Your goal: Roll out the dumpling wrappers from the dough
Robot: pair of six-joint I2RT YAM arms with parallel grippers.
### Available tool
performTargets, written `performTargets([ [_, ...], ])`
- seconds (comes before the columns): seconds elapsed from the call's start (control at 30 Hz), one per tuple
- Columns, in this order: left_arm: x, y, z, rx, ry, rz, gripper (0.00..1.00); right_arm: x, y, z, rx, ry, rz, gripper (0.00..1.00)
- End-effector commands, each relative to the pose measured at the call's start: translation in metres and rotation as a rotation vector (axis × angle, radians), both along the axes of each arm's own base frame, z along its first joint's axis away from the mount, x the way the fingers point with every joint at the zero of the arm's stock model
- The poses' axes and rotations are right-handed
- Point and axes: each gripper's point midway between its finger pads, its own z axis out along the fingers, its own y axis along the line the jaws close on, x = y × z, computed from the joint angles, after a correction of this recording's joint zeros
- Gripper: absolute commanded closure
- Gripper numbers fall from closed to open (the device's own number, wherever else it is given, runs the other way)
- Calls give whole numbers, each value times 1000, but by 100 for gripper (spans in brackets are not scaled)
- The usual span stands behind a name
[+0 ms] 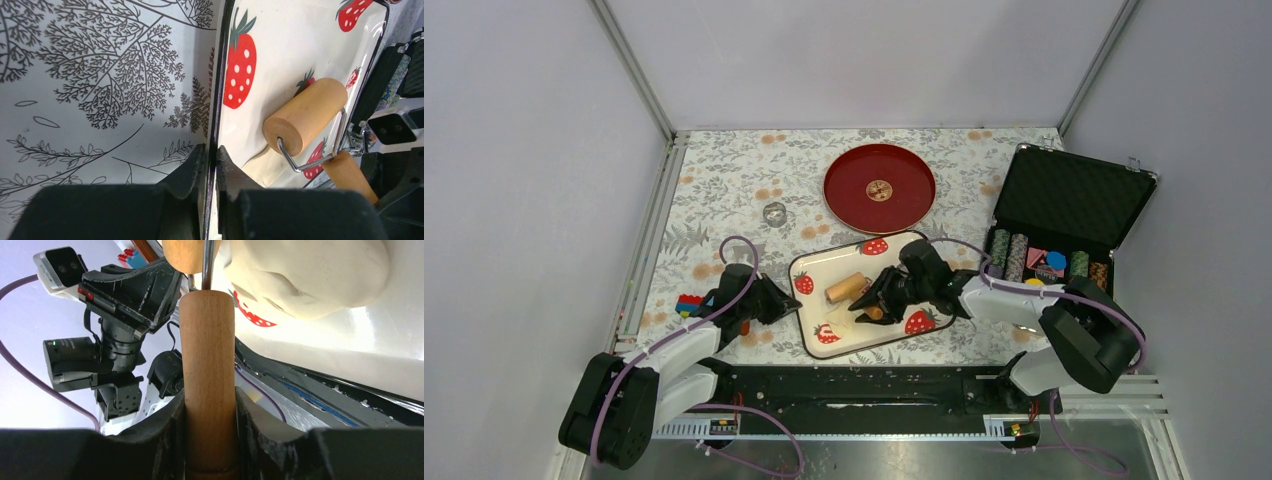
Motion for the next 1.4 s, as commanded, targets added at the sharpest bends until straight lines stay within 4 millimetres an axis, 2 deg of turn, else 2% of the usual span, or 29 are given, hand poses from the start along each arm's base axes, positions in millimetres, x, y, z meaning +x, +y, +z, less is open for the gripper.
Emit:
performTargets([
  [0.0,13,-1,12,-21,-58,19,100,-6,-34,-41,-308,133,-32,100],
  [0.1,13,-2,12,-22,-57,18,100,20,-20,-2,-321,-21,50,100],
  [0.23,13,-2,12,-23,-57,17,100,52,-8,61,-332,-258,144,100],
  [0.37,13,-4,13,-26,-62,3,100,70,-7,116,-304,-438,160,100],
  [0.47,14,-8,14,-30,-68,-27,100,74,-13,136,-284,-508,156,100],
  [0.67,18,-22,13,-48,-46,-116,100,74,-33,141,-288,-561,171,100],
  [0.8,15,-40,14,-71,-34,-205,100,74,-32,142,-295,-585,237,100],
  [1.0,5,-61,16,-80,-10,-289,100,84,-9,139,-256,-578,340,100],
  [1.37,-15,-50,28,-36,-21,-289,100,115,47,108,-162,-533,468,100],
])
